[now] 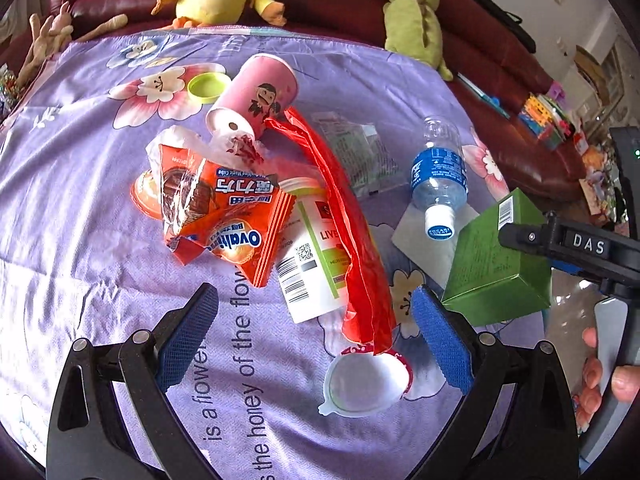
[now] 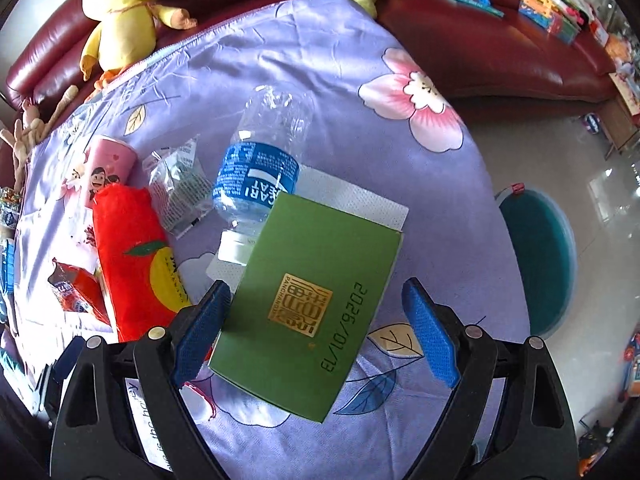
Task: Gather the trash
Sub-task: 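Grasp the green box with the right tool while the left tool grasps the water bottle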
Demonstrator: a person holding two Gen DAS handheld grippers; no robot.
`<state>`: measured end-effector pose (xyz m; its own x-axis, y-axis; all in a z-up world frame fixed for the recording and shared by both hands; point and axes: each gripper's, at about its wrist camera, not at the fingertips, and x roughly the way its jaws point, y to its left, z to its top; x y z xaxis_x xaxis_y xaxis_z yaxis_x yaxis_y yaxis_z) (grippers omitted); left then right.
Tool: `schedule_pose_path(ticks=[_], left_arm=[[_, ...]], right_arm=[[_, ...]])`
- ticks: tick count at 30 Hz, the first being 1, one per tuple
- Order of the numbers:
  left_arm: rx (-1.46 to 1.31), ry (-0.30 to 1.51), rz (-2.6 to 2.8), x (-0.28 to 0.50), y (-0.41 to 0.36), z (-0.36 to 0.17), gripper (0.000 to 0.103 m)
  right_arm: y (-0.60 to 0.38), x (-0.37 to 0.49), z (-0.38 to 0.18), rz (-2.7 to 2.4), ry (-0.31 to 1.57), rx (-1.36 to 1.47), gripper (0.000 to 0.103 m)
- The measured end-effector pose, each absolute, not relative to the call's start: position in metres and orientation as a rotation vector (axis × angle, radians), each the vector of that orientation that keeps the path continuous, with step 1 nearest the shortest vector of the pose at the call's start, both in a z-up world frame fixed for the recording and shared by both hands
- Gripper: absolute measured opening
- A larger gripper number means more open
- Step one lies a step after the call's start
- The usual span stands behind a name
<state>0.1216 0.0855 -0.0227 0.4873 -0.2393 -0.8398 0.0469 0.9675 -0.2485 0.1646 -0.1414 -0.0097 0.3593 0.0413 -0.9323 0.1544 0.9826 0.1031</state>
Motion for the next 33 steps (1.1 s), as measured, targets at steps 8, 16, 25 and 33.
schedule_pose_path(ticks=[8,16,25,33], left_arm=[[-0.16,1.041,-0.249,0.128,0.051,-0.014,0.097],[-0.095,1.04,-0.272,0.132,0.022,-0.009,0.097],[-0.008,1.052,-0.306,0.17,-0.02,-0.001,0.097],[0.069,1.122,-0.284,0.231,-0.071,-0.026,0.097]], right_arm=[[-0.173,0.151,-0.013,-0.049,1.212,0.19,0.075],[-0.183,0.141,0.005,0.062,1.139,0.216,0.064],[-0.237,0.153,0.035,-0.031,1.036,0.216,0.064],[-0.289,0.163,0.025,-0.051,1.036,0.287,0.064]])
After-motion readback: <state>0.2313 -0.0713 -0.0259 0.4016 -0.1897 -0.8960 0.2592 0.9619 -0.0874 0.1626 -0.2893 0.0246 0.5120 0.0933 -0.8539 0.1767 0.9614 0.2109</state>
